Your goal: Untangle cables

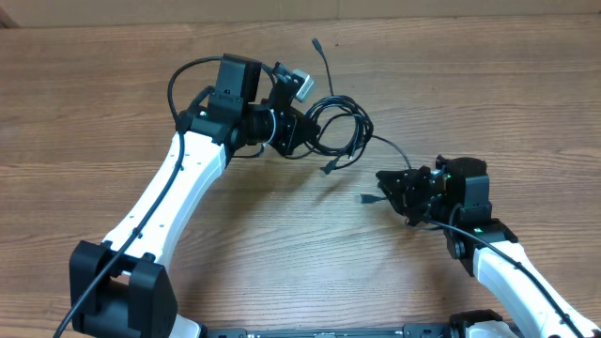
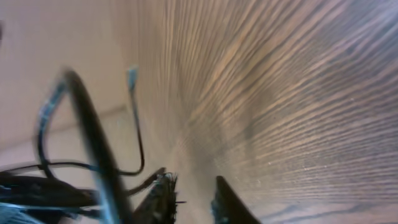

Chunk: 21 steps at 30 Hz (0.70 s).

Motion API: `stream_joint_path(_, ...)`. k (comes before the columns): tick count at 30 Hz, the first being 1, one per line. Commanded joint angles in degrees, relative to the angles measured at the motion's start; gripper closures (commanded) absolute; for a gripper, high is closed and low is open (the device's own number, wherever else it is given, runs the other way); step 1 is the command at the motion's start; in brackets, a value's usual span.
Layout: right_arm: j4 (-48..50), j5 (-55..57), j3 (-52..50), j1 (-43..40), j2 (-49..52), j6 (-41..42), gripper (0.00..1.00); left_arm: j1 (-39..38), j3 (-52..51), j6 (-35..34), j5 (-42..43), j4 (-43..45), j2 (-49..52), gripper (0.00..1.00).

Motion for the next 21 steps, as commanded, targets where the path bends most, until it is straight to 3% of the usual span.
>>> stream_joint_path(1,0.2,-3.4,0.3,0.3,-0.9,-7.2,0.74,0.0,1.3,-8.0,4.7,2.2,-1.4,0.96)
stream_joint_path(9,0.2,-3.4,0.3,0.3,-0.9,-9.2,0.34,0.0,1.2,-10.9,3.6,4.7,-1.4,0.96)
stream_joint_path(13,0.2,-3.6,0.3,0.3,-0.9,-10.0,0.20,0.0,1.2,-12.1,-3.3,2.9,-1.4,0.96)
stream_joint_path(14,0.2,-3.6,0.3,0.3,-0.9,-10.0,0.19,0.1,1.2,-14.0,-5.5,2.7,-1.4,0.96)
stream_joint_path(16,-0.4,-3.6,0.3,0.3,-0.9,-10.0,0.19,1.0,1.2,-26.8,-9.4,3.7,-1.4,0.96)
stream_joint_path(21,-4.5,-3.3,0.3,0.3,-0.9,-10.1,0.19,5.1,1.2,-41.9,-2.8,10.9,-1.4,0.96)
